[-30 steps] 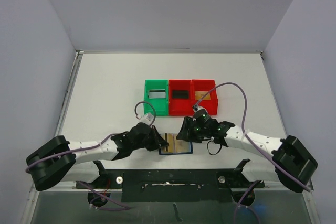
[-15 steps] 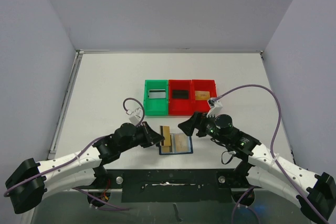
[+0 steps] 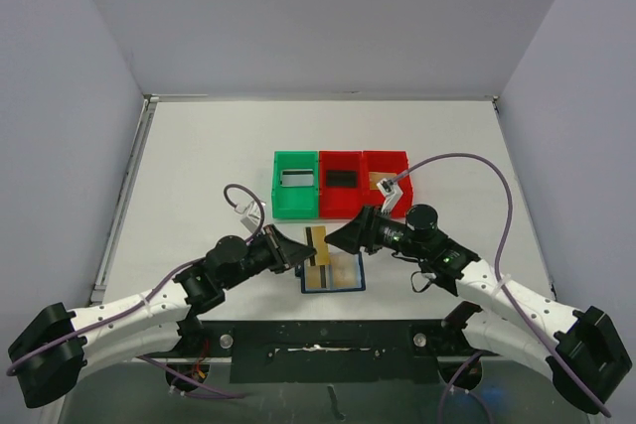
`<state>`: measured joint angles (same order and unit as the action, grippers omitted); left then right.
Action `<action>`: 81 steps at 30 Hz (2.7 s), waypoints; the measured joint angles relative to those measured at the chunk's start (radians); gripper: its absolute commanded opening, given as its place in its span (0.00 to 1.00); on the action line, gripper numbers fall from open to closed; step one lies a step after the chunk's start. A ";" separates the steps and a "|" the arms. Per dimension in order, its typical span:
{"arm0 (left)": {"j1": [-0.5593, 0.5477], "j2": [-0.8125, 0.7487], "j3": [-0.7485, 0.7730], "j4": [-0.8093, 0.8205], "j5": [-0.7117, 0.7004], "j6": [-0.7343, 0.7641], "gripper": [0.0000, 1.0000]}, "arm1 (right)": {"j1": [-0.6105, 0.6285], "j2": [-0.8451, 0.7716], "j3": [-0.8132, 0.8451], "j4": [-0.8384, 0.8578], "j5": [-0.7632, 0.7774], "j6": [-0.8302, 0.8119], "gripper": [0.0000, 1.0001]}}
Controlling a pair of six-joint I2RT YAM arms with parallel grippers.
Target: Take the credit cards out of the card holder
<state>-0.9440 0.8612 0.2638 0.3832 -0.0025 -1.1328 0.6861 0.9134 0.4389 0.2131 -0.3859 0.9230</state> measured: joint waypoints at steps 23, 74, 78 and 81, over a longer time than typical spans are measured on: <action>0.023 -0.037 -0.005 0.185 0.118 -0.017 0.00 | -0.129 0.093 -0.078 0.353 -0.399 0.164 0.52; 0.042 -0.138 -0.036 0.140 0.138 -0.016 0.68 | -0.111 0.099 0.077 0.279 -0.446 0.127 0.00; 0.043 -0.201 0.053 -0.182 0.013 0.035 0.69 | -0.157 -0.018 0.220 -0.042 -0.253 -0.106 0.00; 0.044 -0.230 0.128 -0.397 -0.072 0.073 0.69 | -0.161 -0.089 0.310 -0.224 -0.010 -0.310 0.00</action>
<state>-0.9001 0.6315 0.3920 -0.0139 -0.0746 -1.0595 0.5251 0.8249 0.7486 -0.0113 -0.3954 0.6128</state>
